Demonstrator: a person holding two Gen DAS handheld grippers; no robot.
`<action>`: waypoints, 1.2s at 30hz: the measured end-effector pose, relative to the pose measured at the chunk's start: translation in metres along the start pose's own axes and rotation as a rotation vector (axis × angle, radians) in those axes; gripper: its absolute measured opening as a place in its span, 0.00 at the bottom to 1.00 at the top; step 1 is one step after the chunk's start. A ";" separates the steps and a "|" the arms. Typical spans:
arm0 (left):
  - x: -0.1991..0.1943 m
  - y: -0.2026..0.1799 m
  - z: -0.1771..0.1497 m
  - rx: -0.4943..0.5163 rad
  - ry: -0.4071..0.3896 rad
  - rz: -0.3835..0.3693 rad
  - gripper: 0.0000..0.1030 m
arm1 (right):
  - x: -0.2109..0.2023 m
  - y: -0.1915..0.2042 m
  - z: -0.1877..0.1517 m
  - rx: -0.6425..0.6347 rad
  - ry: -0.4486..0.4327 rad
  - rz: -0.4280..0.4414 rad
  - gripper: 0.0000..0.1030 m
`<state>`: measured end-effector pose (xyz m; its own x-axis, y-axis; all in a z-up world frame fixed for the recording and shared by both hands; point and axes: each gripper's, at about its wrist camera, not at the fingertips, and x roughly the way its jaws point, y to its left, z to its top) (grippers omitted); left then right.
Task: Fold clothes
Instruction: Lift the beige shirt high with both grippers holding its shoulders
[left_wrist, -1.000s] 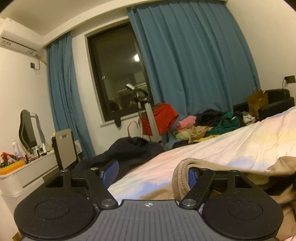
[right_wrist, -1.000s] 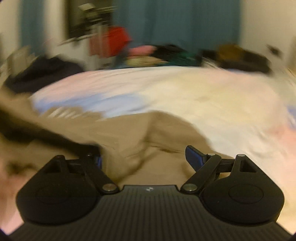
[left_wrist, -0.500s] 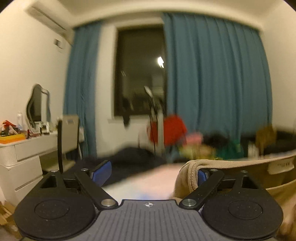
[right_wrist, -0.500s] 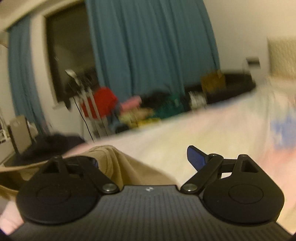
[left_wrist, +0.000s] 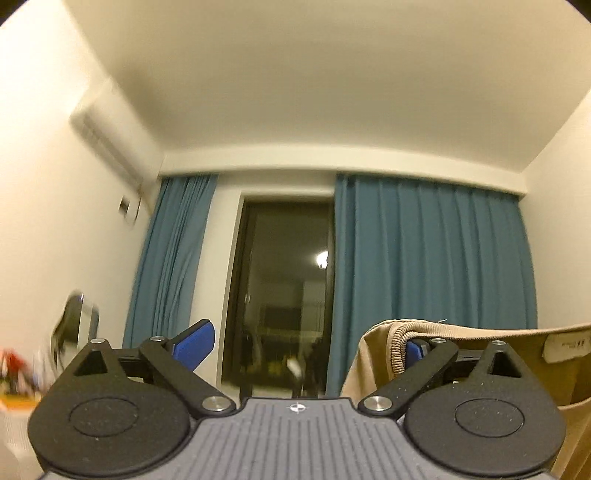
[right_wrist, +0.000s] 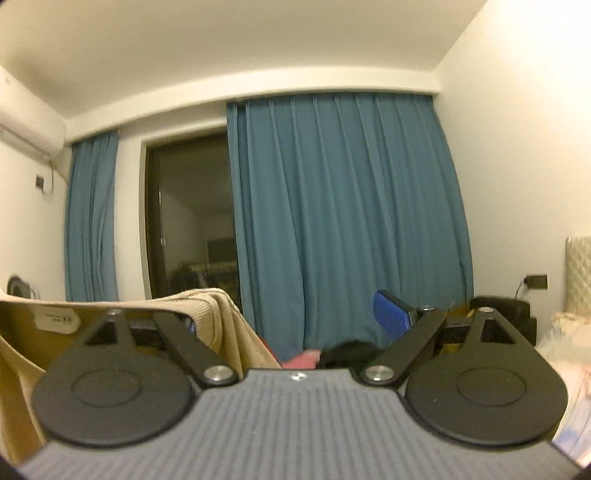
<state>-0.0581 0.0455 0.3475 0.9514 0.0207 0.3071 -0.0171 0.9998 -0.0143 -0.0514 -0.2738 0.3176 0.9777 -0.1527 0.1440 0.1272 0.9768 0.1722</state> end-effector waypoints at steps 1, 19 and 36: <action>-0.005 -0.001 0.015 0.010 -0.016 -0.007 0.97 | -0.006 -0.001 0.015 0.005 -0.012 0.005 0.86; -0.001 0.001 0.080 -0.049 0.176 -0.127 1.00 | -0.056 -0.001 0.056 -0.063 -0.047 0.000 0.86; 0.296 -0.086 -0.240 0.044 0.424 -0.030 1.00 | 0.261 -0.062 -0.176 -0.085 0.243 -0.170 0.86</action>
<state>0.2990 -0.0360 0.2118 0.9938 -0.0047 -0.1115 0.0084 0.9994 0.0324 0.2254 -0.3477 0.1733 0.9512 -0.2849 -0.1188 0.2961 0.9509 0.0903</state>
